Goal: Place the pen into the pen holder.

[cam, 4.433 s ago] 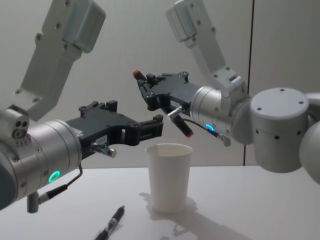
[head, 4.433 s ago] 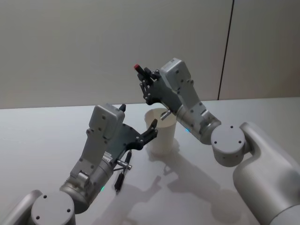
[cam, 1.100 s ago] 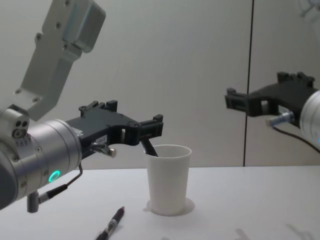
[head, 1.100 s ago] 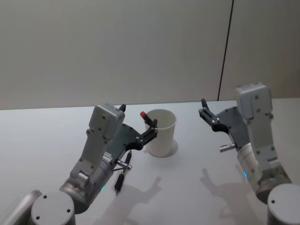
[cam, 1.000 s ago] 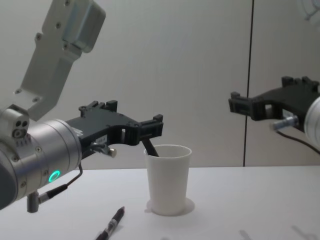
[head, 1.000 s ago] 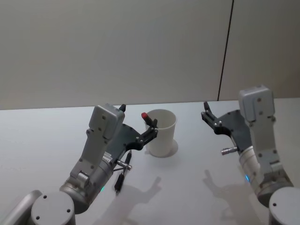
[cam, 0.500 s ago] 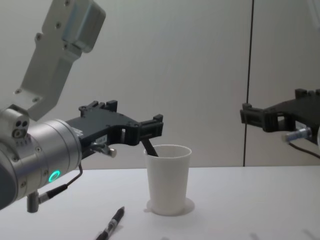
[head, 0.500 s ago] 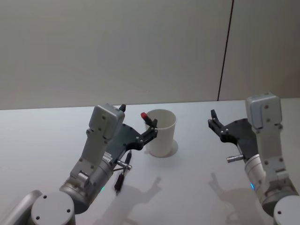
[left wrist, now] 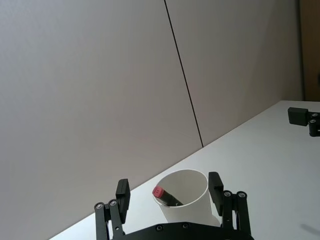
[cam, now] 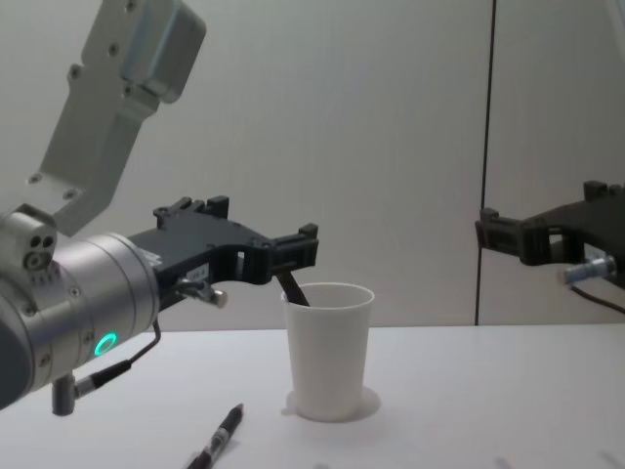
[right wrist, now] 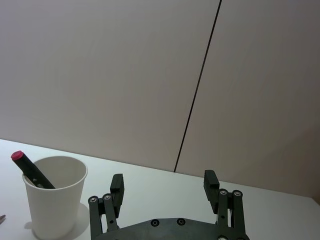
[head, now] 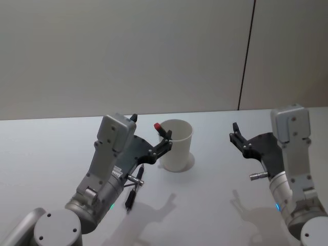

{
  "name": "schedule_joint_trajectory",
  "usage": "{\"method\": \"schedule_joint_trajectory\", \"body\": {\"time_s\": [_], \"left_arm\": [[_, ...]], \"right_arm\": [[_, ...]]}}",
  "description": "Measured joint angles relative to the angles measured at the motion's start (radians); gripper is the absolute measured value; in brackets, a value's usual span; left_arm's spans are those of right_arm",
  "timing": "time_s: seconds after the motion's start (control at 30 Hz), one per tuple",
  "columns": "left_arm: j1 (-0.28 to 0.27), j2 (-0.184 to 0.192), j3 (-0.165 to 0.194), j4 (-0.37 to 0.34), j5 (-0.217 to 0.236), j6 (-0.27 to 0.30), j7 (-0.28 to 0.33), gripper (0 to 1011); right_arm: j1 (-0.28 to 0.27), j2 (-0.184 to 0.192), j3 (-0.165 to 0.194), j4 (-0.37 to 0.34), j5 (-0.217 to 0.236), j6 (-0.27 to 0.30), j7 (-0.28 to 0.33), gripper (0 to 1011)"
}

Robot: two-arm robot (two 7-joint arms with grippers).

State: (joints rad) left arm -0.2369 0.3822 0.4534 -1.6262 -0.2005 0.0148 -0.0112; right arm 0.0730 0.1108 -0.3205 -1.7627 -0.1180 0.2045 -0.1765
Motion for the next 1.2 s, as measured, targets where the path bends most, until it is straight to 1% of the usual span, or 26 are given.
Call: {"method": "schedule_joint_trajectory", "body": {"time_s": [0.13, 0.37, 0.43, 0.57, 0.63, 0.67, 0.7, 0.97, 1.03, 1.2], "left_arm": [[0.001, 0.001, -0.002, 0.001, -0.003, 0.005, 0.0, 1000], [0.005, 0.015, -0.018, 0.001, -0.033, 0.035, -0.004, 1000], [0.007, 0.024, -0.027, 0.001, -0.05, 0.053, -0.008, 1000], [0.01, 0.034, -0.036, 0.001, -0.068, 0.072, -0.012, 1000], [0.012, 0.042, -0.045, 0.001, -0.084, 0.094, -0.015, 1000], [0.012, 0.042, -0.045, 0.001, -0.084, 0.094, -0.015, 1000], [0.014, 0.049, -0.052, 0.001, -0.095, 0.11, -0.018, 1000], [0.016, 0.063, -0.067, 0.007, -0.118, 0.156, -0.031, 1000], [0.016, 0.065, -0.072, 0.01, -0.124, 0.175, -0.039, 1000], [0.014, 0.066, -0.075, 0.015, -0.128, 0.196, -0.047, 1000]], "right_arm": [[-0.002, 0.0, 0.0, -0.001, 0.001, 0.001, -0.002, 1001], [-0.003, 0.001, 0.001, -0.003, 0.001, 0.002, -0.003, 1001], [-0.004, 0.001, 0.001, -0.003, 0.002, 0.003, -0.003, 1001], [-0.004, 0.001, 0.001, -0.003, 0.002, 0.003, -0.003, 1001], [-0.004, 0.002, 0.001, -0.003, 0.002, 0.003, -0.004, 1002], [-0.004, 0.002, 0.001, -0.004, 0.002, 0.003, -0.004, 1002], [-0.004, 0.001, 0.001, -0.004, 0.002, 0.003, -0.004, 1002], [-0.005, 0.001, 0.001, -0.004, 0.002, 0.004, -0.005, 1001], [-0.005, 0.001, 0.001, -0.004, 0.002, 0.004, -0.005, 1002], [-0.005, 0.001, 0.001, -0.004, 0.002, 0.004, -0.005, 1001]]}}
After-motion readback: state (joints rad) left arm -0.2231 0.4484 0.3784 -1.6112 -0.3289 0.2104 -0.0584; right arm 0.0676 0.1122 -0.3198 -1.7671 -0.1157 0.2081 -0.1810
